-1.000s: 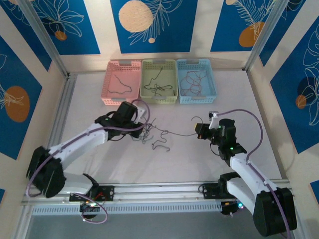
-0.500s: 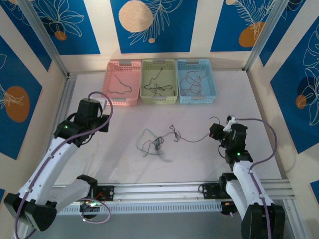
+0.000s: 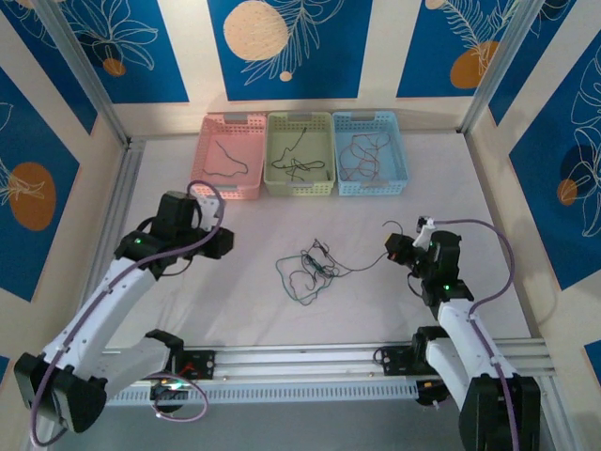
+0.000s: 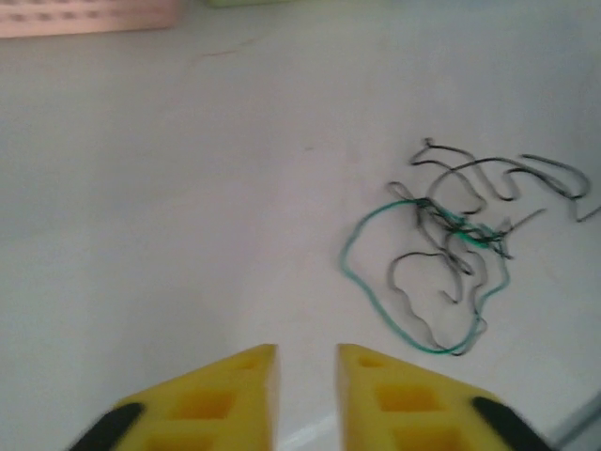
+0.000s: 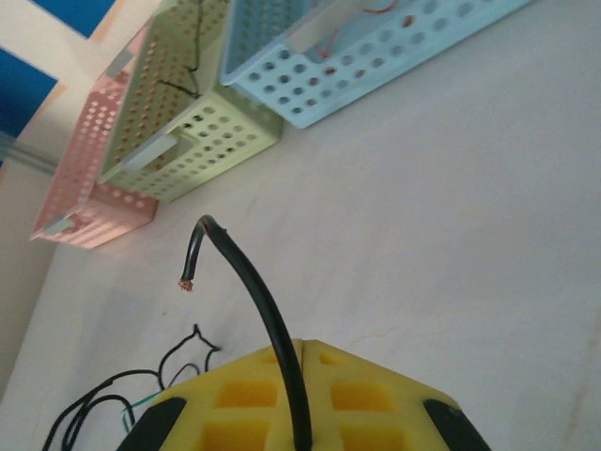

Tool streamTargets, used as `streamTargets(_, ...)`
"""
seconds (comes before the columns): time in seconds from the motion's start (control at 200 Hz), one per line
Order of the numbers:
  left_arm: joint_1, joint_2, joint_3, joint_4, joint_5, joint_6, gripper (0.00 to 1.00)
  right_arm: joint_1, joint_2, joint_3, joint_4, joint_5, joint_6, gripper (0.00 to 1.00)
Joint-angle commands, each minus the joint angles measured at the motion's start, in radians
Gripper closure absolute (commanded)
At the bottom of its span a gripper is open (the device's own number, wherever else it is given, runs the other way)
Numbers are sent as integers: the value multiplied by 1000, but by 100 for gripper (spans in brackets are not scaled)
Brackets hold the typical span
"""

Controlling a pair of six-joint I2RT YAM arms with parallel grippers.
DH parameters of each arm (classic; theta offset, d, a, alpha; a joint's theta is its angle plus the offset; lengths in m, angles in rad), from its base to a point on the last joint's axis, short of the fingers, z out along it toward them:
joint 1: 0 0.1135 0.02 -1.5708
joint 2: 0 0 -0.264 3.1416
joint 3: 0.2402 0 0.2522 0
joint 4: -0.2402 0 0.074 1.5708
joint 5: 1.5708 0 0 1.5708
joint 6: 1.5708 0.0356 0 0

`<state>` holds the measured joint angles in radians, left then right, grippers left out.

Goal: Untangle the cables

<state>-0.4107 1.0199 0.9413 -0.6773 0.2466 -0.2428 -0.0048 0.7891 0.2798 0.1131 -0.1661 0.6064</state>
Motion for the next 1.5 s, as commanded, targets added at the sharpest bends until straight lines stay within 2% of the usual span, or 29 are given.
streamTargets(0.0,-103,66,1,152,118,-71,67,23,10,24,28,-29,-28,100)
streamTargets(0.225,-311,284,98,271,46,-185,47,37,13,7,26,-13,-37,100)
streamTargets(0.445,-472,430,161,244,-89,-245,42,43,16,5,24,-3,-43,100)
streamTargets(0.6,-476,415,92,247,-166,-288,41,44,18,1,27,1,-39,100)
streamTargets(0.845,-472,416,-52,364,-165,-389,36,43,24,-4,36,2,-39,100)
streamTargets(1.13,-440,514,-110,547,-128,-457,35,45,25,-3,36,0,-39,100)
streamTargets(1.251,-434,581,-90,572,-91,-463,39,44,25,-2,34,1,-40,100)
streamTargets(1.361,-433,604,-94,585,-102,-465,42,45,23,-2,33,3,-40,100)
streamTargets(1.436,-433,612,-93,583,-109,-461,47,45,24,-2,33,2,-40,100)
streamTargets(1.496,-432,615,-93,586,-107,-458,56,45,24,-2,34,2,-40,100)
